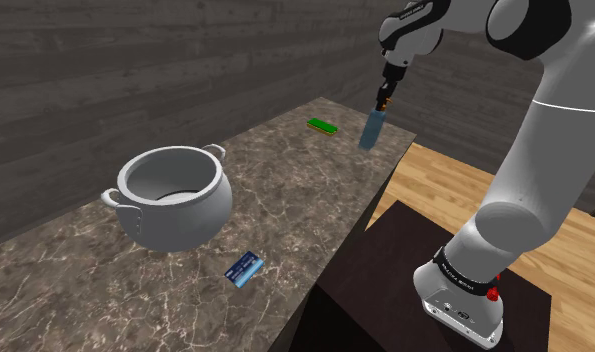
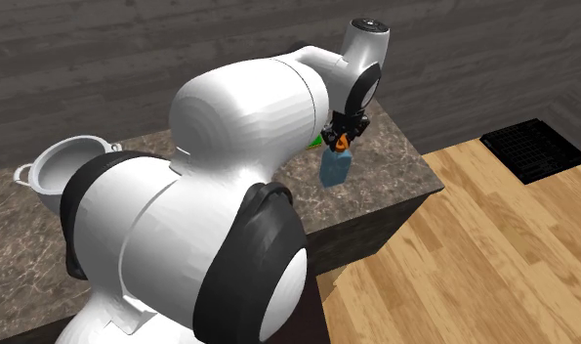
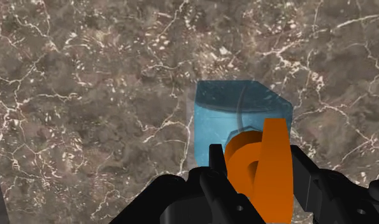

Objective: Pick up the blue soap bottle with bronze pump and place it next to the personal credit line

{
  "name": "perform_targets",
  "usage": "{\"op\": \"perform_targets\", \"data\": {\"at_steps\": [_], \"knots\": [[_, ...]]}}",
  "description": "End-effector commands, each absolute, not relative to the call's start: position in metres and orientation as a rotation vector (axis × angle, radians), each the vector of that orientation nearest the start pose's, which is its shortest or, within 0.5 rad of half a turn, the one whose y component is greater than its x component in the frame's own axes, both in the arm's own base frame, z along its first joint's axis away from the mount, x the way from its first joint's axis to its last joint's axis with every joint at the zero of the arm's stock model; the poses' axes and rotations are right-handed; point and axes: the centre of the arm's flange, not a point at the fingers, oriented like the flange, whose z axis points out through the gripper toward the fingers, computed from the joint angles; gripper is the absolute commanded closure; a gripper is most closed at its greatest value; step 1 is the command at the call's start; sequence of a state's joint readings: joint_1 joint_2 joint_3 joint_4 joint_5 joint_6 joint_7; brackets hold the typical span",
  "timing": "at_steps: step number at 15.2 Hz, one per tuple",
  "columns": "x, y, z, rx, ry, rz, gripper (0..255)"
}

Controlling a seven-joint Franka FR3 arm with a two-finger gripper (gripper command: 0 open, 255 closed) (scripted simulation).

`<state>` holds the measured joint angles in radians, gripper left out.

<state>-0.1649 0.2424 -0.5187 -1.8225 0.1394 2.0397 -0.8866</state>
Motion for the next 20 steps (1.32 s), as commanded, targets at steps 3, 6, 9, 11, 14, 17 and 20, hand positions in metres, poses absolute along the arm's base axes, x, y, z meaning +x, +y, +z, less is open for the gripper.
{"op": "perform_targets", "data": {"at_steps": [3, 6, 9, 11, 14, 17, 20], "knots": [[0.493, -0.369, 0.44, -3.135, -0.241, -0.016, 255], [0.493, -0.369, 0.456, -3.135, -0.241, -0.016, 255], [0.493, -0.369, 0.472, -3.135, -0.241, -0.016, 255], [0.493, -0.369, 0.483, -3.135, -0.241, -0.016, 255], [0.493, -0.369, 0.499, -3.135, -0.241, -0.016, 255], [0.493, -0.369, 0.514, -3.135, -0.241, -0.016, 255], [0.493, -0.369, 0.53, -3.135, -0.241, -0.016, 255]]}}
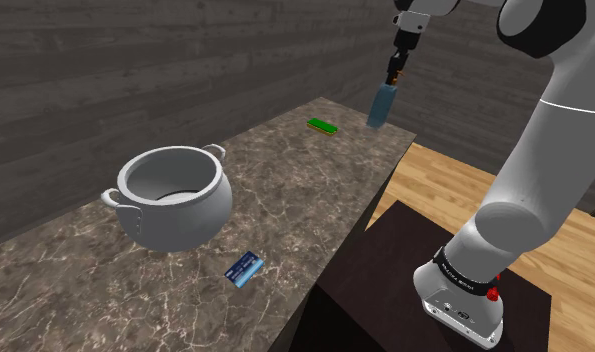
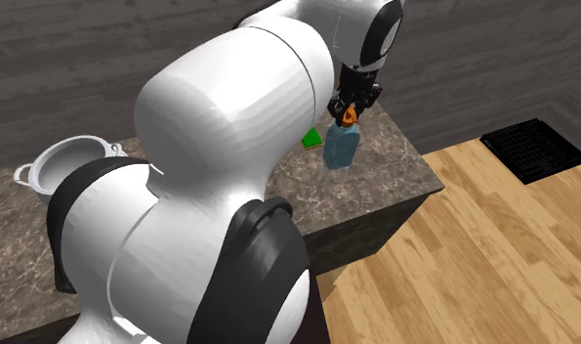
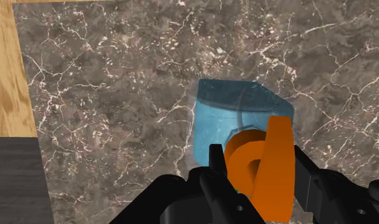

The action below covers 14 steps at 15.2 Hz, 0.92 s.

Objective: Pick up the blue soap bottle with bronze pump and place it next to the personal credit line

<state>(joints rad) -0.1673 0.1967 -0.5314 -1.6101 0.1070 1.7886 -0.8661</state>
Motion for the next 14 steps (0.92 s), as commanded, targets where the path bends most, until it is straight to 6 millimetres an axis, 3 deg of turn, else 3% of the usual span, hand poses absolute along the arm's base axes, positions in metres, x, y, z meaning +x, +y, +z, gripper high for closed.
{"op": "perform_targets", "data": {"at_steps": [1, 14], "knots": [[0.493, -0.369, 0.536, -3.135, -0.241, -0.016, 255], [0.493, -0.369, 0.604, -3.135, -0.241, -0.016, 255]]}}
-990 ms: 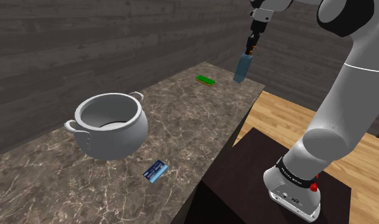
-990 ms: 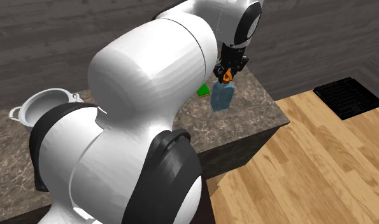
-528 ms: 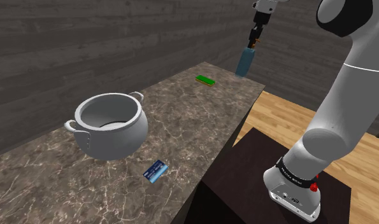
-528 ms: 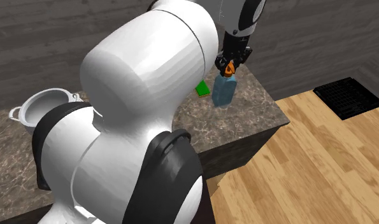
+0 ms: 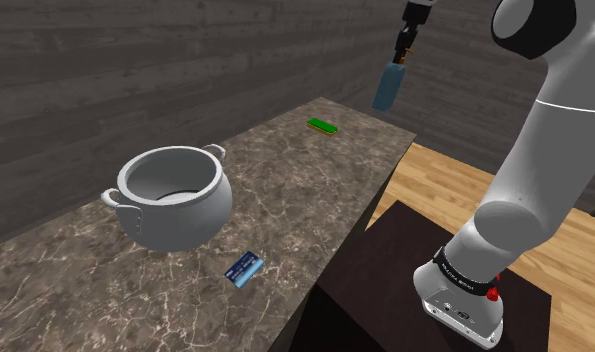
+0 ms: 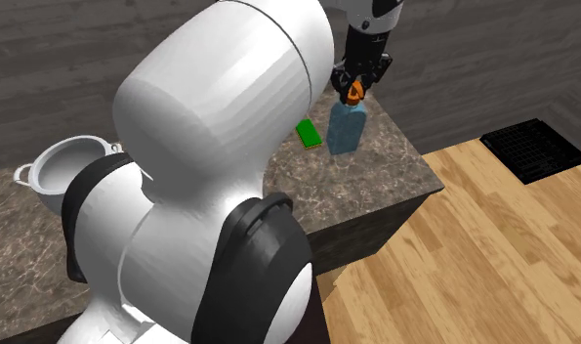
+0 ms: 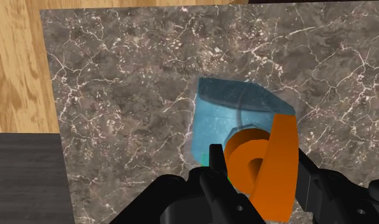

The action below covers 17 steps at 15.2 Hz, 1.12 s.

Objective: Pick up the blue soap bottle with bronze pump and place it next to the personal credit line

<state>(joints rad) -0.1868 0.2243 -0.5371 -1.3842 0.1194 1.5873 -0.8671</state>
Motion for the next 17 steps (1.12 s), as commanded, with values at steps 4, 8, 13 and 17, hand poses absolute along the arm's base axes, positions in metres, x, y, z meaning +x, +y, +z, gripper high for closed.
{"op": "perform_targets", "data": {"at_steps": [4, 8, 13, 17], "knots": [[0.493, -0.369, 0.625, -3.135, -0.241, -0.016, 255], [0.493, -0.369, 0.646, -3.135, -0.241, -0.016, 255], [0.493, -0.369, 0.673, -3.135, -0.241, -0.016, 255], [0.493, -0.369, 0.694, -3.135, -0.241, -0.016, 255]]}}
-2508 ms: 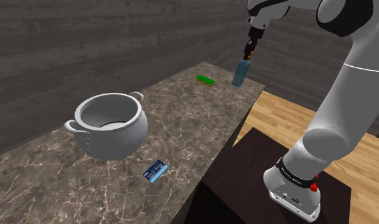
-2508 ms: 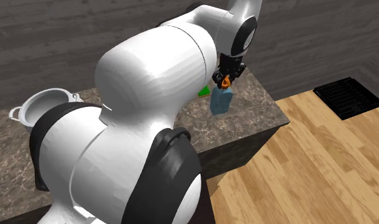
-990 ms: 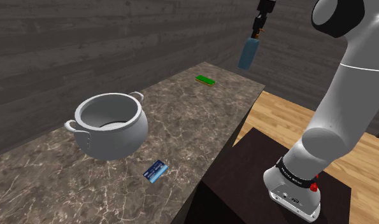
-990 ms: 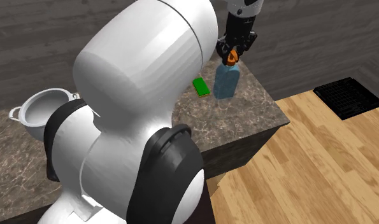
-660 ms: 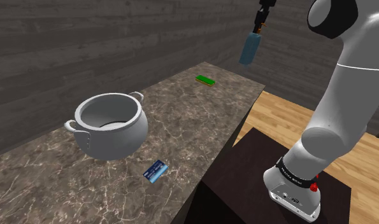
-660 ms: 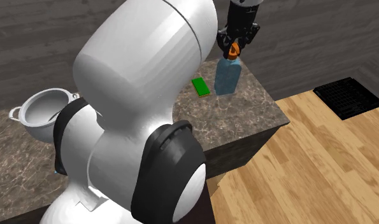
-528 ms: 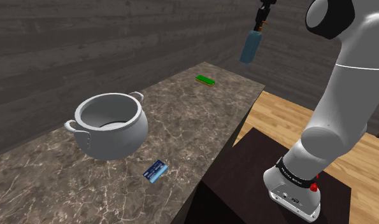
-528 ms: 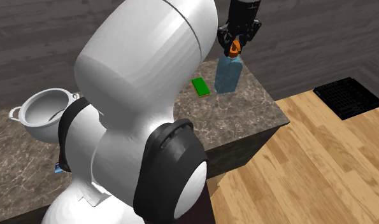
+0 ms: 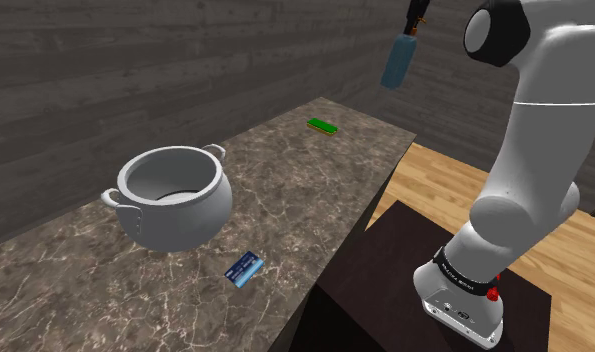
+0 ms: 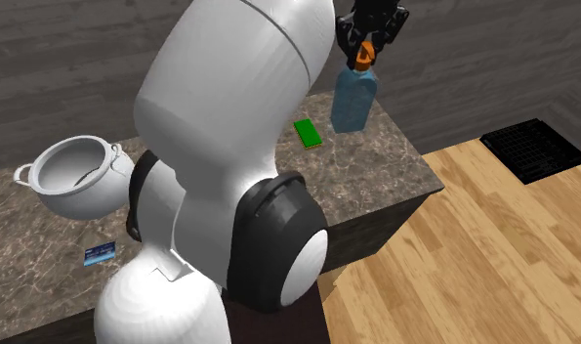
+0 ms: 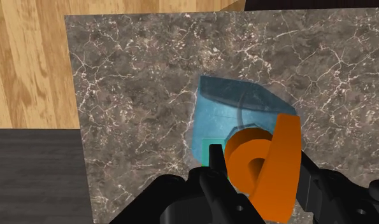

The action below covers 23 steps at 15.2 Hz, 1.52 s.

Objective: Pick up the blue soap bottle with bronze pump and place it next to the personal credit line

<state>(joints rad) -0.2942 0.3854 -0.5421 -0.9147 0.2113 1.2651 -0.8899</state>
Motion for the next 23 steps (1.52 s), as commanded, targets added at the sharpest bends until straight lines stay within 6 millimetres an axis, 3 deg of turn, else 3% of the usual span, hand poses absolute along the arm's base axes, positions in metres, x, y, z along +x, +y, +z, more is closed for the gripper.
{"op": "perform_targets", "data": {"at_steps": [1, 3, 23], "knots": [[0.493, -0.369, 0.699, -3.135, -0.241, -0.016, 255], [0.493, -0.369, 0.708, -3.135, -0.241, -0.016, 255], [0.436, -0.112, 0.709, -3.135, -0.241, -0.016, 255]]}}
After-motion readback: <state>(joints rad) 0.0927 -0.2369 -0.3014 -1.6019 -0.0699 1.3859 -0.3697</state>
